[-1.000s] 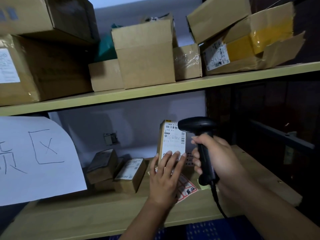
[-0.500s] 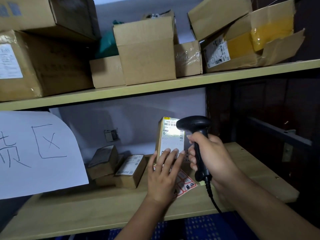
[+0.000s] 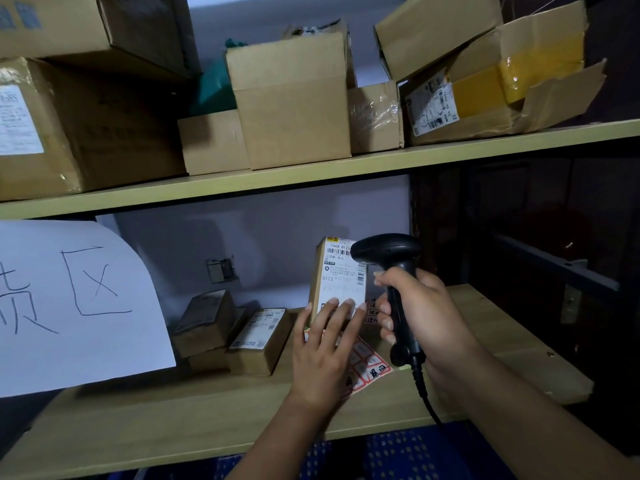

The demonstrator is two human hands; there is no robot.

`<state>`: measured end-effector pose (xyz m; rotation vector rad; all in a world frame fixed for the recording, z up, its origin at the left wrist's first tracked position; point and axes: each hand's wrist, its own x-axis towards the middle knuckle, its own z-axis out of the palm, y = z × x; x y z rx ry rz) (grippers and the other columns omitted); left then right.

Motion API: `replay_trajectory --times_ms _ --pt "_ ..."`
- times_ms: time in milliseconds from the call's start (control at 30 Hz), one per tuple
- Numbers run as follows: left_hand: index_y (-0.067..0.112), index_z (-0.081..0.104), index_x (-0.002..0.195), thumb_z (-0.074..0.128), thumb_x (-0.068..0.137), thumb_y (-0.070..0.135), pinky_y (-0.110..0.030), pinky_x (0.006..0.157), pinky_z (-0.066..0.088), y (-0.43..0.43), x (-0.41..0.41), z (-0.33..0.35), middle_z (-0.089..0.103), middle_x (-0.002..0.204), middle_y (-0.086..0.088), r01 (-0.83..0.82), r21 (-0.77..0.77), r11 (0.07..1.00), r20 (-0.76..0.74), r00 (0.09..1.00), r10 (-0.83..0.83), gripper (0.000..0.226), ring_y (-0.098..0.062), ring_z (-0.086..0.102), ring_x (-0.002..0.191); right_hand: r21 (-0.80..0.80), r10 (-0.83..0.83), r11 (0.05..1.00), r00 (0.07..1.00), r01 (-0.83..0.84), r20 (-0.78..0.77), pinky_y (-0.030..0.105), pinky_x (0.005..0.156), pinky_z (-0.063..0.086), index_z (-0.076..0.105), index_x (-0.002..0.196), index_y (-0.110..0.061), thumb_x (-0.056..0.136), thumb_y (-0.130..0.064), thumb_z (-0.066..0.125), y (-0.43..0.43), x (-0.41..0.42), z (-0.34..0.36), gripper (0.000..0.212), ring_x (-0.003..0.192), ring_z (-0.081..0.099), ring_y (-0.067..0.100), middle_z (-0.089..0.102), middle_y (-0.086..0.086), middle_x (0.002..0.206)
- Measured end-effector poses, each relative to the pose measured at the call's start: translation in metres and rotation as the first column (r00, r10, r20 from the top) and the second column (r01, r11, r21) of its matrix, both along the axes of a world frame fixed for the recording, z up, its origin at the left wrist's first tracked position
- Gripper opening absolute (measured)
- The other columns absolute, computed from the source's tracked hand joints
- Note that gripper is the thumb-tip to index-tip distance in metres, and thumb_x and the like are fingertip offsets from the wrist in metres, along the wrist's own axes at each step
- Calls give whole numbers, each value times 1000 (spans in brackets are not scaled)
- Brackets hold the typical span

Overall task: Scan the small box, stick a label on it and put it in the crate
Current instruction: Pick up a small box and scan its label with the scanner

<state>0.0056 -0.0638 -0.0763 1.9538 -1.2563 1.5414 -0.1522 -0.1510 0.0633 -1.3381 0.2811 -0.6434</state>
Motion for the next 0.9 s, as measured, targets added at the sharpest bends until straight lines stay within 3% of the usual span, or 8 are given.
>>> replay_trajectory --times_ms 100,233,333,433,600,700,800,900 --pt "20 64 142 35 104 15 -53 114 39 -1 2 -2 51 150 -1 8 -9 1000 13 1000 -8 48 -23 45 143 8 -7 1000 1000 7 -6 31 45 36 56 81 -11 94 -18 59 0 -1 1 15 43 40 21 48 3 49" --pt "21 56 146 57 90 12 -53 116 39 0 5 -7 50 152 -1 -18 16 1000 50 999 17 57 -23 44 145 42 2 999 1000 -2 8 31 44 34 54 81 -9 93 -20 59 2 1 0 16 45 39 21 46 3 50" --pt "21 63 143 43 103 22 -54 114 40 1 4 -7 51 151 -1 -16 24 1000 13 1000 16 45 -23 46 143 53 11 999 1000 -11 7 31 44 33 55 78 -10 93 -21 60 3 2 -2 20 44 39 20 46 4 50" --pt "19 64 141 21 110 29 -54 112 39 1 3 -5 51 150 -2 -12 37 999 -20 1000 13 55 -24 47 142 46 13 999 1000 -14 8 30 44 34 56 81 -8 94 -20 58 3 1 -2 18 44 39 20 46 3 49" --pt "21 64 144 45 98 18 -52 115 38 2 5 -7 49 151 0 -46 27 999 5 999 46 49 -23 46 143 2 -13 1000 1000 13 -2 28 40 36 57 88 -9 97 -19 59 -4 1 -5 14 41 41 18 47 1 49" --pt "19 63 145 48 93 17 -53 115 38 9 5 -7 51 151 -2 -39 26 999 -31 999 40 54 -25 46 142 -221 -131 970 984 102 -121 33 50 38 50 100 -15 94 -28 64 -25 4 -17 20 50 50 18 56 2 62" --pt "16 59 147 52 88 19 -58 115 41 20 8 -9 59 149 -8 -17 64 998 -110 994 24 60 -30 48 143 -534 -279 842 908 75 -312 39 62 47 36 114 -18 96 -28 60 -63 10 -42 32 70 64 23 65 8 85" --pt "14 53 151 62 87 24 -58 120 36 29 10 -14 55 152 -13 35 100 994 -210 978 -14 65 -36 46 144 -741 -443 671 800 -3 -405 50 85 57 33 133 -16 88 -31 60 -110 12 -80 55 100 69 34 67 17 117"
